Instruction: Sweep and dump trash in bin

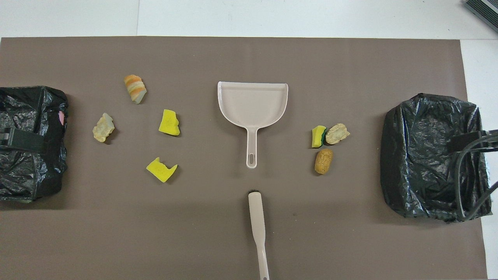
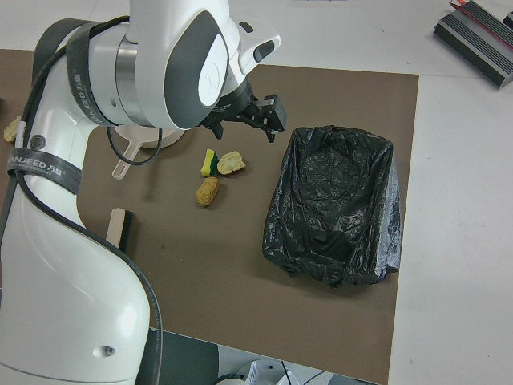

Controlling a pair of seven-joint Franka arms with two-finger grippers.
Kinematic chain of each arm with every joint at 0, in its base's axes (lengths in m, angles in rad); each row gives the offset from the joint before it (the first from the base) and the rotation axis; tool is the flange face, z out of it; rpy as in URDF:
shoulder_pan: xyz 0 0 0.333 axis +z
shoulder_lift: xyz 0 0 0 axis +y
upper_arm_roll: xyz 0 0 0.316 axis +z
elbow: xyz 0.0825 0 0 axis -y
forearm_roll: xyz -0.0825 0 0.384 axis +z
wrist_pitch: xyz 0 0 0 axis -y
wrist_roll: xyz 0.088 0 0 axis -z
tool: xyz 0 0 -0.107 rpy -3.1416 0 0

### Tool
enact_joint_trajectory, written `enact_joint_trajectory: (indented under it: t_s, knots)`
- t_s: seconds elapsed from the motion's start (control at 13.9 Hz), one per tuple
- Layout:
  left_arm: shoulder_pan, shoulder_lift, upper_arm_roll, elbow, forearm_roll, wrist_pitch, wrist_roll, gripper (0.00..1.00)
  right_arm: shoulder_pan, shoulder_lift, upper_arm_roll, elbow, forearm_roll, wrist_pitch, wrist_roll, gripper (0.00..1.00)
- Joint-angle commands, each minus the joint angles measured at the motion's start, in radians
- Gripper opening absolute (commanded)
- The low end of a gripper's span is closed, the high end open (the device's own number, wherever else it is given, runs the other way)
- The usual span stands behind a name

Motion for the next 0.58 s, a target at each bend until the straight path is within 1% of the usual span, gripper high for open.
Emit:
enact_joint_trajectory:
  t_s: [0.0, 0.5]
  knots:
    - [0.002, -0.020, 0.003, -0.028, -0.003, 0.029, 0.008, 1.00, -0.006, -0.014, 0.004, -0.017, 0.026, 0.012, -0.028, 1.00]
    - [-0.011, -0.020, -0.004, -0.026, -0.003, 0.027, -0.006, 1.00, -0.005, -0.011, 0.004, -0.008, 0.026, -0.002, -0.031, 1.00]
